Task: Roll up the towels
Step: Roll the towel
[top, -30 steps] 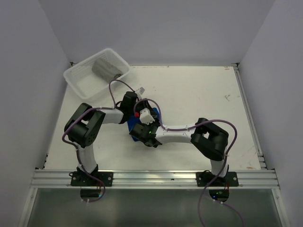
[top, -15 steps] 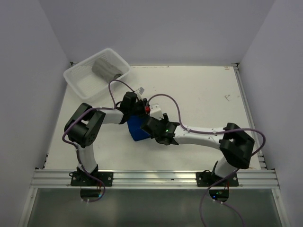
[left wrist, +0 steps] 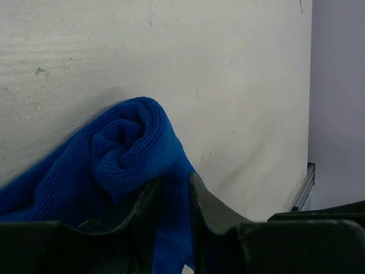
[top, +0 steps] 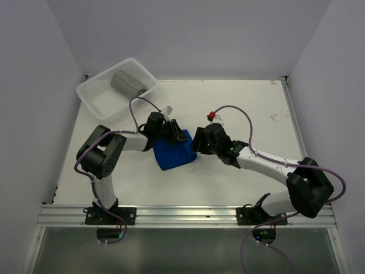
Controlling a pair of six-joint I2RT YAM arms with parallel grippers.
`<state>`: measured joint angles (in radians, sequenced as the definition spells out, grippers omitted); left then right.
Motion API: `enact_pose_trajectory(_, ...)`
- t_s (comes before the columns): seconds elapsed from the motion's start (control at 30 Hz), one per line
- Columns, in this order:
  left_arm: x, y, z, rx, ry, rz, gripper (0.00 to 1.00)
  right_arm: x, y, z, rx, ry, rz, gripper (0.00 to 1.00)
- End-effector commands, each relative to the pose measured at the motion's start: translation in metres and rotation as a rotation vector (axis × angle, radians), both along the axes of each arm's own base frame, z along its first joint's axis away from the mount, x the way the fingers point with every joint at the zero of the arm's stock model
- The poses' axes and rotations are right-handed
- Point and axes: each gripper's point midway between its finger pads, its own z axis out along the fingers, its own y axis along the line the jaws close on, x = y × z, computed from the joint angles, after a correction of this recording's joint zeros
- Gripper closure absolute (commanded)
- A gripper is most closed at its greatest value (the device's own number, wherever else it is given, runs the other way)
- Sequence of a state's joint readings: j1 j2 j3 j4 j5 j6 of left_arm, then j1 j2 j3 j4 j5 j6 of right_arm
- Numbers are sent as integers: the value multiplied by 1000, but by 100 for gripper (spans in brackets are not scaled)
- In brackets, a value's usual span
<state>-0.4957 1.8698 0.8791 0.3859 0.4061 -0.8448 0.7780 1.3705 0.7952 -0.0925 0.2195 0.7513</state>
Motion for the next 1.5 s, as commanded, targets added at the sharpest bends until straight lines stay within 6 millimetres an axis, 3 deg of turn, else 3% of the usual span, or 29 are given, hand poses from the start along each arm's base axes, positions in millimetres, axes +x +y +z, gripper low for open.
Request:
enact_pose_trajectory(0.0,-10,38,-46,170,67,73,69,1,31,2,188,60,61,43)
enact_pose_trajectory(0.3,-13,39,-43,169,62,67,69,9,27,-34,153,115,44,41)
enact_pose_trajectory(0.57,-15,40,-43,167,60,62,69,0,22,-70,107,169,54,43)
enact_pose_trajectory(0.77,-16,40,-41,167,57,61,69,-4,17,-84,78,163,73,54)
enact_pose_trajectory(0.9,-14,39,-38,159,55,64,69,-4,11,-92,28,142,86,69)
enact_pose_trajectory(1.23,1,36,-16,149,39,101,69,-8,10,-84,-187,12,142,99)
enact_pose_trajectory(1.47,15,34,9,129,17,118,66,-10,4,-73,-412,-109,116,100)
